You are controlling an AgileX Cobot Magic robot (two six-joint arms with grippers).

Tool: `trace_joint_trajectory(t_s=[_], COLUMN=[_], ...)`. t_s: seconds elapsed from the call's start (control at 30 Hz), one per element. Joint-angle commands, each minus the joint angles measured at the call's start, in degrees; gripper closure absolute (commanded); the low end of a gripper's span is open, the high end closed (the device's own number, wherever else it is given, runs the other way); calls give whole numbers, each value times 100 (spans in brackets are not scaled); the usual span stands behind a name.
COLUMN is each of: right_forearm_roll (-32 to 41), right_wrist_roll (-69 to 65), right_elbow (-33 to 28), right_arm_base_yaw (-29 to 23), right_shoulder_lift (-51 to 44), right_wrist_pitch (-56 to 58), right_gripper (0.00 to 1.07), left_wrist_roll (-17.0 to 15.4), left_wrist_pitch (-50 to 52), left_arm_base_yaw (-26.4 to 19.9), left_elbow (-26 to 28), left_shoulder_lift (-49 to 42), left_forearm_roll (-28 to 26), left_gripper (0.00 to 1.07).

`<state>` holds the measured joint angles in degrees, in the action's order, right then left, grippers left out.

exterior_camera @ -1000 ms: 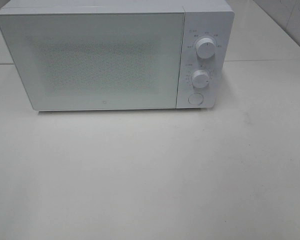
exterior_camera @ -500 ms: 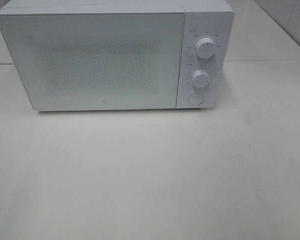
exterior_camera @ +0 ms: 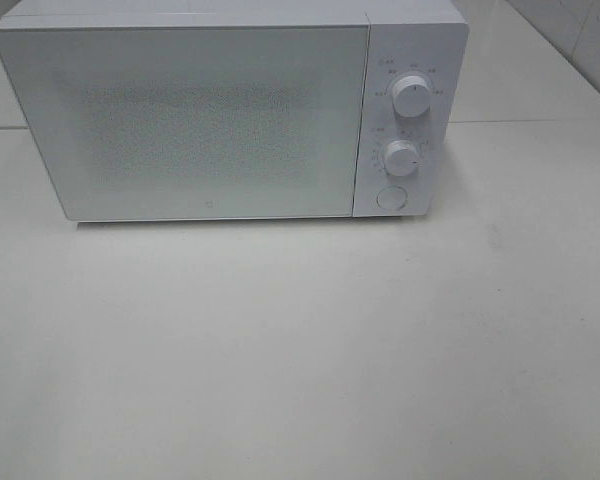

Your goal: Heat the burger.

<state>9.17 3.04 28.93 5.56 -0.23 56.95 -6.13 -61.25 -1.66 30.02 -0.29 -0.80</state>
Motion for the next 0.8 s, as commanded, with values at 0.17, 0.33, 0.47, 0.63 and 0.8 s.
trace_joint_trajectory(t_s=[0.17,0.33,0.47,0.63,0.8], right_forearm_roll=[-23,-23,-23,-23,-23], right_wrist_roll=[11,11,11,11,11], right_elbow=[-40,-40,-40,-40,-40], right_arm_base_yaw=[40,40,40,40,40], right_shoulder_lift=[-155,-155,-155,-155,-155], right_wrist_pitch=[-34,-34,-34,-34,-34], right_gripper=[31,31,31,31,31], left_wrist_roll=[-34,-34,-34,-34,-34], left_wrist_pitch=[-6,-6,-6,-6,-6], left_arm_base_yaw=[-11,-11,-11,-11,-11], left_elbow=[-17,-17,-17,-17,-17], left_shoulder_lift=[-92,-92,-92,-92,-92], left_forearm_roll=[-11,-11,-11,-11,-11], left_gripper=[6,6,6,6,6])
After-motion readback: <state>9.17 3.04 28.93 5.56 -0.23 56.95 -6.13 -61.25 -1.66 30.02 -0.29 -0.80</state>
